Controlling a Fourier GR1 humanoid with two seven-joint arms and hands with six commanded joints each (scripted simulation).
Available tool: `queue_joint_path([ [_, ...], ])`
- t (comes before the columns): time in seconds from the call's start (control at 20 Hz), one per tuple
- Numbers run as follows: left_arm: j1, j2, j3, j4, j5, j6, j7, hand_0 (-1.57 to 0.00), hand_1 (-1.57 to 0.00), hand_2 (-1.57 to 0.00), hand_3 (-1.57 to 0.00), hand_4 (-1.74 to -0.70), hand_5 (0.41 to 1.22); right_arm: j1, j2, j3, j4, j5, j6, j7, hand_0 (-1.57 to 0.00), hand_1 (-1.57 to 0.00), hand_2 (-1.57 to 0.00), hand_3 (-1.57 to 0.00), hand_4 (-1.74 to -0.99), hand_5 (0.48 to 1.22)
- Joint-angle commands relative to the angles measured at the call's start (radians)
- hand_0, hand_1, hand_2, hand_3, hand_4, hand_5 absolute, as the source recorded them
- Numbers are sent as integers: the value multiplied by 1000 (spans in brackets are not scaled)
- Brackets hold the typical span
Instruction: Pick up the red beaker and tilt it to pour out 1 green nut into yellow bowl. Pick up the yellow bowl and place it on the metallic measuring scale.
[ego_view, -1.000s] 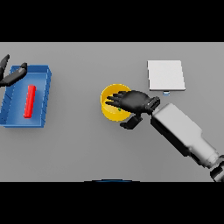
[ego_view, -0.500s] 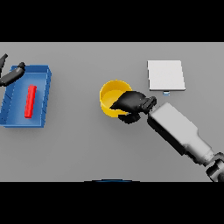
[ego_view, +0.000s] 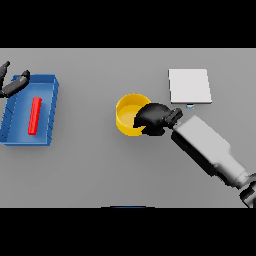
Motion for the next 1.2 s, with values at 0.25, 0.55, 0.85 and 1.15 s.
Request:
queue_joint_path([
  [0.25, -2, 7, -3, -7, -7, 2, 2, 1, 1, 1, 1, -771, 707, -18, -38, -41, -108, -48, 71, 42, -1546, -1545, -1459, -1160, -1732, 1215],
  [0.55, -2, -2, 8, -18, 20, -6, 6, 1, 1, 1, 1, -793, 702, -12, -105, -78, -185, -52, 94, 113, -1564, -1564, -1471, -1191, -1739, 1219],
  [0.85, 12, 12, 23, -52, 39, -9, 37, 1, 1, 1, 1, -820, 717, -32, -164, -141, -180, -66, 79, 138, -1545, -1569, -1487, -1183, -1740, 1220],
  [1.15, 27, 11, 24, -82, 50, -7, 66, 1, 1, 1, 1, -844, 739, -87, -205, -200, -25, -45, -49, 104, -1564, -1571, -1542, -1153, -1741, 1221],
])
